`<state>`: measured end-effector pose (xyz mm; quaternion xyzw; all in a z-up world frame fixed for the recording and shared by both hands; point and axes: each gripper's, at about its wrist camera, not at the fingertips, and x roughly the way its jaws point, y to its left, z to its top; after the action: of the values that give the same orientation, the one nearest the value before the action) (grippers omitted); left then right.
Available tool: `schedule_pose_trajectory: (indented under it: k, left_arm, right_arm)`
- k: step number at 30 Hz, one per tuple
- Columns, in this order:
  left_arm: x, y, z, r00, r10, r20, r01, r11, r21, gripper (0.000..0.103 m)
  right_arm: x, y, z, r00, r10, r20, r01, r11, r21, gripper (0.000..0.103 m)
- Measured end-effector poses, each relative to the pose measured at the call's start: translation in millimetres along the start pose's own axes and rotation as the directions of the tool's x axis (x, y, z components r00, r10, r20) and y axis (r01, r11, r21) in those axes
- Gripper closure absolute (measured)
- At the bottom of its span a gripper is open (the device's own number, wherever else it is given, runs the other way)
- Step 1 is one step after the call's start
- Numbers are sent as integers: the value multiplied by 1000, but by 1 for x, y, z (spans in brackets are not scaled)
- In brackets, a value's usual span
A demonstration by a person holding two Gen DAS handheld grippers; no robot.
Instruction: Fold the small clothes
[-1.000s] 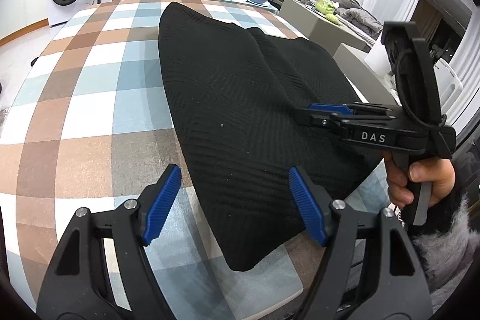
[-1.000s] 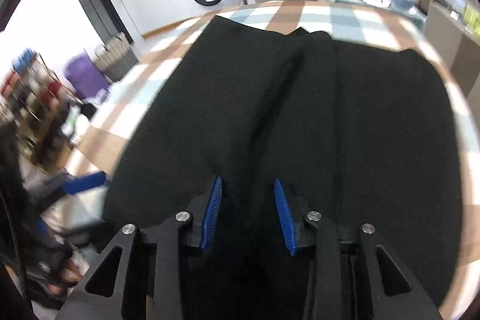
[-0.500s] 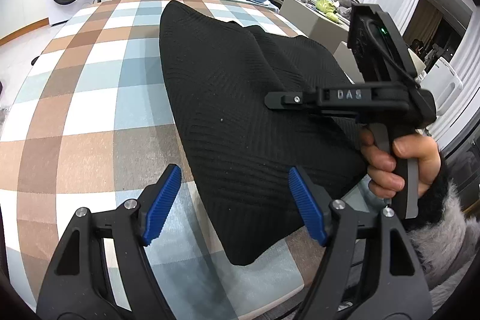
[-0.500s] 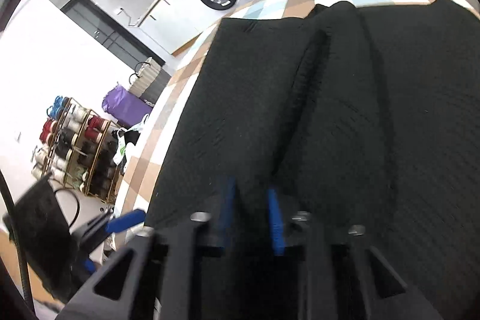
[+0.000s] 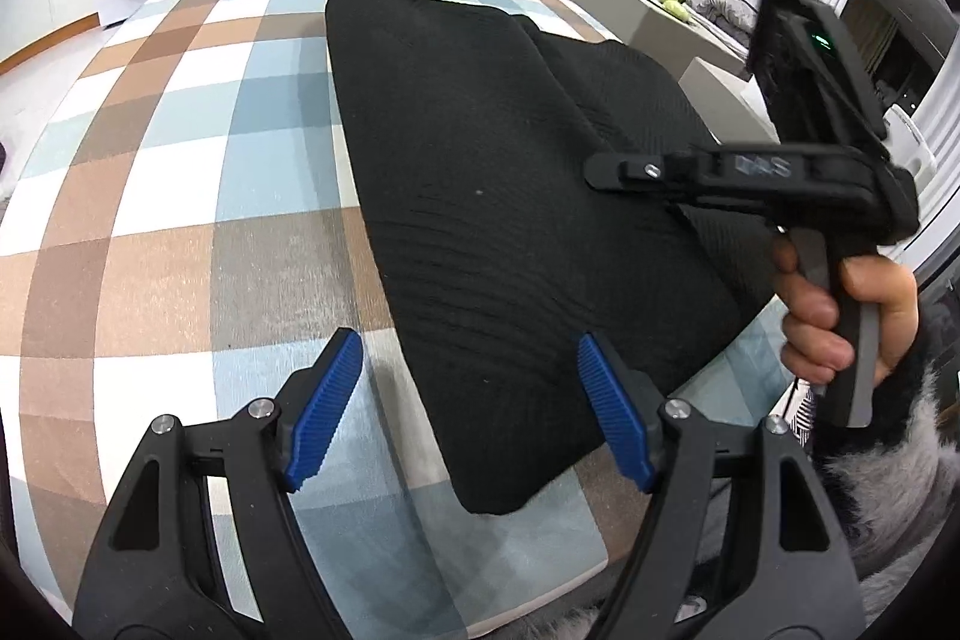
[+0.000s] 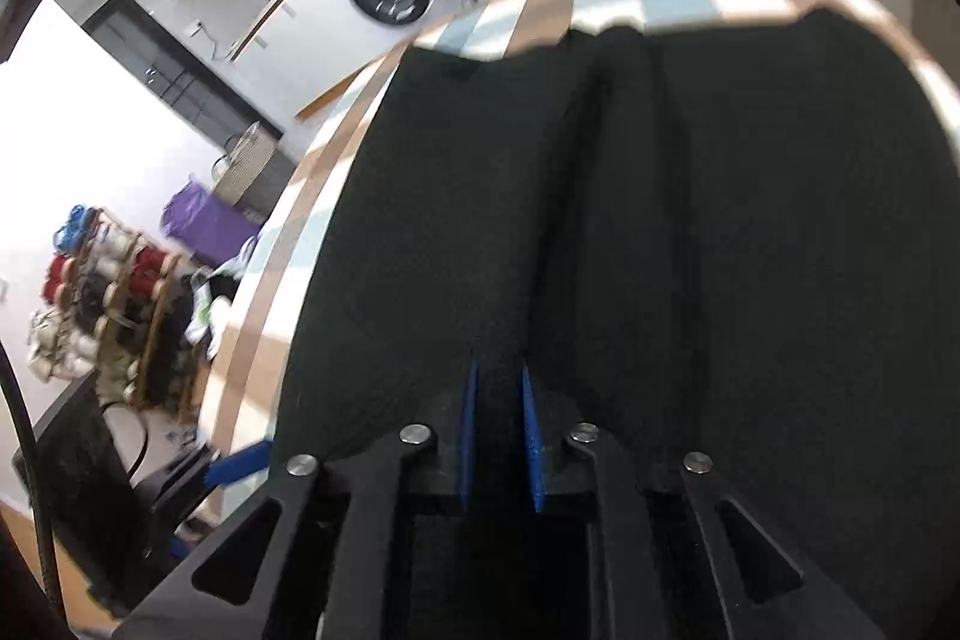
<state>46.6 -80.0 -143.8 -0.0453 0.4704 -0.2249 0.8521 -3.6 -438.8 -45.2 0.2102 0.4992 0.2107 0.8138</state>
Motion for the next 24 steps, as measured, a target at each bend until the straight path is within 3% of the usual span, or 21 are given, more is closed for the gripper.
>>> schedule_pose_trajectory:
  k: [2, 7, 9, 10, 11, 12, 14, 16, 21, 24]
  left_arm:
    - [0, 0, -1, 1000, -4, -7, 4, 1000, 2, 31]
    - [3, 1, 0, 1000, -11, -15, 11, 1000, 9, 31]
    - [4, 1, 0, 1000, -17, -16, 17, 1000, 14, 31]
    - [5, 1, 1, 1000, -18, -17, 19, 1000, 17, 31]
    - [6, 1, 2, 1000, -18, -18, 18, 1000, 19, 31]
    - [6, 1, 2, 1000, -17, -18, 18, 1000, 20, 31]
    - [4, 1, 4, 1000, -15, -10, 16, 1000, 20, 31]
    - [1, 2, 5, 1000, -26, 2, 26, 1000, 11, 30]
    - [8, 1, 3, 1000, 2, -16, -2, 1000, 8, 30]
    - [11, 1, 3, 1000, 2, -23, -2, 1000, -2, 30]
  right_arm:
    - [-8, -2, -14, 998, 66, -23, -66, 998, -19, 78]
    - [-33, -13, -52, 987, 154, -53, -158, 986, -59, 71]
    - [-37, -13, -64, 989, 143, -42, -146, 986, -77, 71]
    - [-36, -13, -64, 992, 125, -24, -126, 988, -84, 78]
    - [-37, -12, -66, 994, 106, -23, -108, 990, -89, 93]
    - [-39, -9, -65, 995, 102, -15, -103, 990, -98, 97]
    - [-61, 3, -67, 989, 139, 48, -130, 979, -154, 98]
    - [-73, 6, -66, 988, 145, 58, -134, 977, -169, 98]
    - [-56, -9, -72, 997, -47, -61, 36, 984, -175, 96]
    - [-71, -17, -69, 1000, -5, 13, 7, 991, -131, 84]
